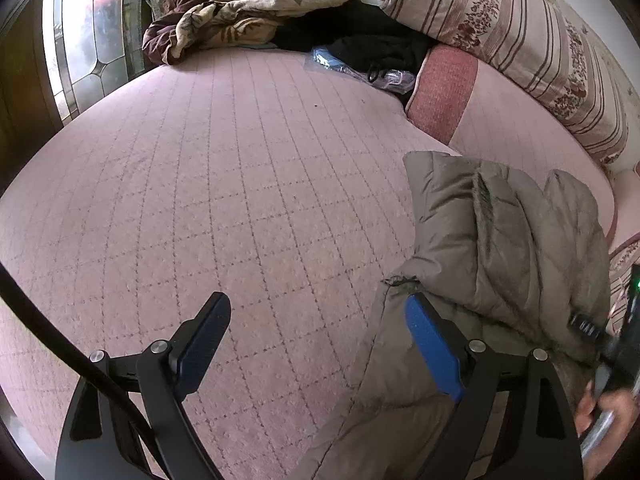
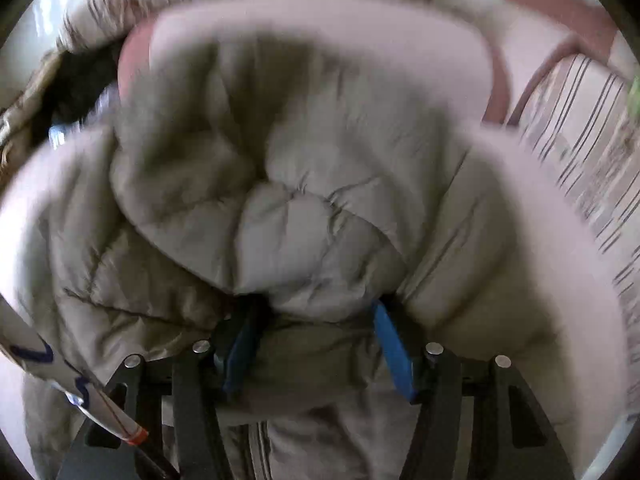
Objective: Fold large clothes
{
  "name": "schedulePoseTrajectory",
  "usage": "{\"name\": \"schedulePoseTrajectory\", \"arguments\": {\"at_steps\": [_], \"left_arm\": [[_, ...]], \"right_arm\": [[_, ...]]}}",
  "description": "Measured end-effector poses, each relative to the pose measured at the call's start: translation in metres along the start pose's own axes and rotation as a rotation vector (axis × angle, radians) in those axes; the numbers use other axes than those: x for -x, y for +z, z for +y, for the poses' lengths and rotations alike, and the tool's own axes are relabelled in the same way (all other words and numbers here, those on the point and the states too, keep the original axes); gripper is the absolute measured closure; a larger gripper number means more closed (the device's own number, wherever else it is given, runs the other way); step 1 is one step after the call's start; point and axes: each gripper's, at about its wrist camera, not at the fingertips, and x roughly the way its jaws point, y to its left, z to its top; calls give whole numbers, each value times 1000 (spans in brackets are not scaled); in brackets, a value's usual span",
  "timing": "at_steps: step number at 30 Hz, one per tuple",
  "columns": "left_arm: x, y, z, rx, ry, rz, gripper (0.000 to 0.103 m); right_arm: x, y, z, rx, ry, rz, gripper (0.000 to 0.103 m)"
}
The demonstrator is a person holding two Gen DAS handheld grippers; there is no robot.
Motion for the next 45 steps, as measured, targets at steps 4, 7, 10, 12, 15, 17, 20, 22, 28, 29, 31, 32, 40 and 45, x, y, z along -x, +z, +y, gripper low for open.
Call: {"name": "schedulePoseTrajectory", "arguments": {"at_steps": [4, 7, 10, 12, 15, 17, 20, 22, 28, 29, 31, 32, 40, 45], "left_arm": [[1, -1, -1, -4, 10, -6, 15], [2, -1, -3, -10, 19, -19, 15], [1, -3, -4, -15, 24, -14, 15], [0, -3, -3, -14, 21, -9, 15], [-2, -2, -2, -17, 26, -11, 15], [-3, -2, -2, -13, 23, -3, 15], [-1, -1, 0, -7, 12, -1, 15], [1, -1, 1, -9, 12, -13, 15], [-2, -5, -5, -33, 27, -8, 15], [-2, -5, -6, -37, 30, -9, 15], [-1, -5, -7, -46, 35, -15, 15], [-1, -5, -7, -46, 36, -18, 15], [2, -11, -12, -75, 42, -29, 15], [18, -25, -16, -111, 27, -48, 15]], "right_arm": [[43, 3, -3, 11, -2, -87, 48], [88, 15, 4, 3, 27, -224, 47], [99, 32, 34, 50, 105, -243, 48], [82, 36, 59, 69, 140, -202, 48], [31, 29, 90, 77, 234, -12, 48], [5, 22, 96, 58, 240, 49, 47], [17, 23, 95, 62, 231, 18, 48], [42, 22, 90, 43, 238, -63, 49], [34, 6, 123, 120, 284, 2, 40], [30, 0, 132, 174, 234, -13, 40], [40, -8, 137, 225, 187, -78, 40], [52, -11, 134, 228, 204, -104, 40], [117, -76, 14, 137, 258, -57, 39], [139, -128, -117, -43, 135, -19, 35]]}}
